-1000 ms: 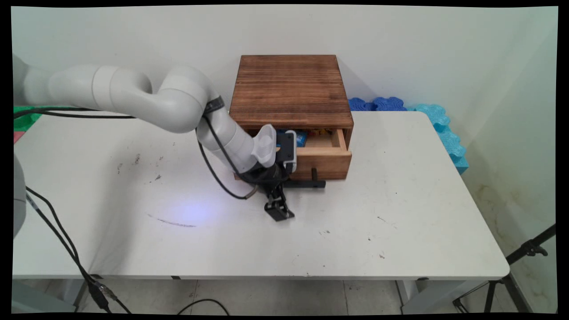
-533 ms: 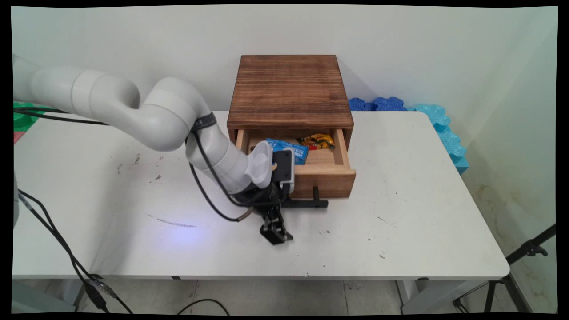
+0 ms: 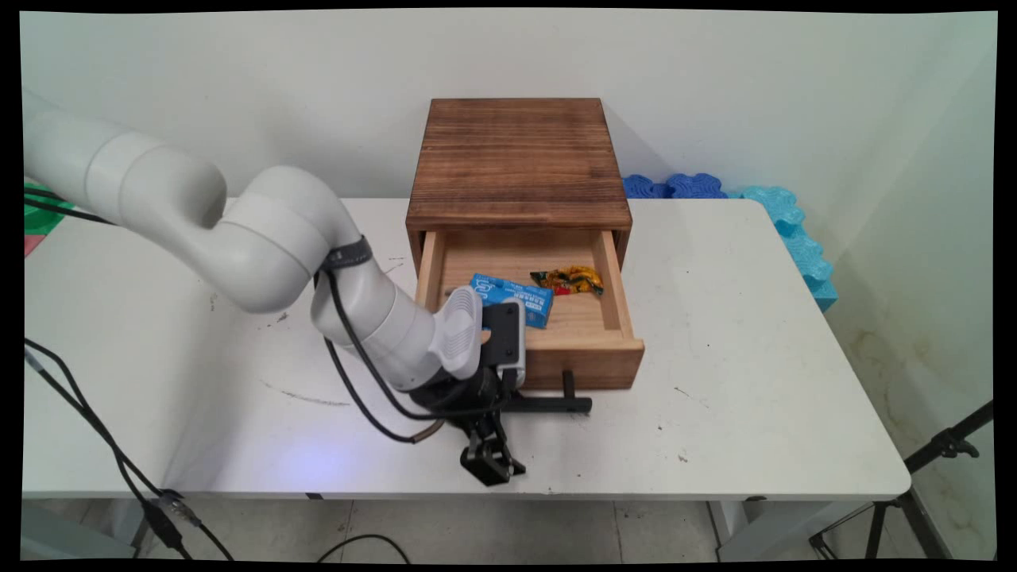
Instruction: Open the drawer
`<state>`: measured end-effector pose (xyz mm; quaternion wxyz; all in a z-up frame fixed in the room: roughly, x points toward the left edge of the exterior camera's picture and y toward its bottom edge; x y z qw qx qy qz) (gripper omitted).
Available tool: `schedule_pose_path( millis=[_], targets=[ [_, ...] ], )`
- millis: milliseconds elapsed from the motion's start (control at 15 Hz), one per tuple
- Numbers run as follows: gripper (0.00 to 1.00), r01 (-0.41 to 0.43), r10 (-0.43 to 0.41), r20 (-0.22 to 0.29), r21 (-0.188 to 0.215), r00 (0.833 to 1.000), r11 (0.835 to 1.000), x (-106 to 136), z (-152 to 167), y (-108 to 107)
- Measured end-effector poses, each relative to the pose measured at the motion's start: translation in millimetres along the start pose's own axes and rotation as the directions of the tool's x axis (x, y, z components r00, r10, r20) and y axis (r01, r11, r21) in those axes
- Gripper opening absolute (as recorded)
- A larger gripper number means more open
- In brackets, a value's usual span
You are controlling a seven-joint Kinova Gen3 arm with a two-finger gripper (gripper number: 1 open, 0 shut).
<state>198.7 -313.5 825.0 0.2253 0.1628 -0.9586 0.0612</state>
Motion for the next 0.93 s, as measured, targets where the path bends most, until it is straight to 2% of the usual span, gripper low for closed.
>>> schedule_pose_path(
  millis=[667,933],
  targets=[
    [1.0,0.036,-0.036,-0.012,-0.032,0.999,0.999,2,-8,40],
    [1.0,0.033,-0.034,-0.02,-0.037,0.999,0.999,3,-12,49]
  ],
)
